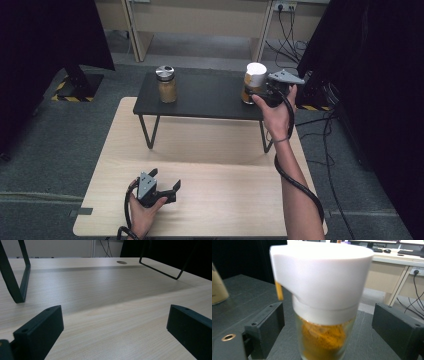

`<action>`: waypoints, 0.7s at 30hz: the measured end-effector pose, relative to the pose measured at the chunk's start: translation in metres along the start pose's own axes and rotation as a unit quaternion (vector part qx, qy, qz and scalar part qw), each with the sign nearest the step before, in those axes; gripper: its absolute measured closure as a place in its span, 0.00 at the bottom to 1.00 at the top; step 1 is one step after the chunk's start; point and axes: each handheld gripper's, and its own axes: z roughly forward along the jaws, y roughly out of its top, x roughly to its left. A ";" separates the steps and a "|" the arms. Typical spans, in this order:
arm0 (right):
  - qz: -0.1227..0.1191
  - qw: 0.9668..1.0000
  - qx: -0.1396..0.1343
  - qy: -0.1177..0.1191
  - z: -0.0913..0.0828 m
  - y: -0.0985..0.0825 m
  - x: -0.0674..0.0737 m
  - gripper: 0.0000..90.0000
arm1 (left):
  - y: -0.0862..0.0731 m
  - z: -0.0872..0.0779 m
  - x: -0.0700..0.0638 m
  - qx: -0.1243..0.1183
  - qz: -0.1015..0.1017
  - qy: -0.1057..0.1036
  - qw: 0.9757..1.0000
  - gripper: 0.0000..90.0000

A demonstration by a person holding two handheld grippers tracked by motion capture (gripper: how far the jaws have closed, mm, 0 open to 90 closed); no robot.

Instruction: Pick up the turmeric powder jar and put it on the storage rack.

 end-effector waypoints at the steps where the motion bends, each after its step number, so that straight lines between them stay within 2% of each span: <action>1: -0.001 1.000 0.000 0.000 -0.003 0.000 0.000 0.12 | 0.000 0.000 0.000 0.000 -0.001 0.000 1.000 0.00; 12: -0.001 1.000 -0.025 -0.008 -0.044 -0.010 0.005 0.12 | -0.001 -0.001 0.000 -0.002 -0.002 0.002 1.000 0.00; 21: -0.007 0.999 -0.049 -0.007 -0.075 -0.017 0.015 0.12 | -0.001 -0.001 0.000 -0.001 -0.003 0.002 1.000 0.00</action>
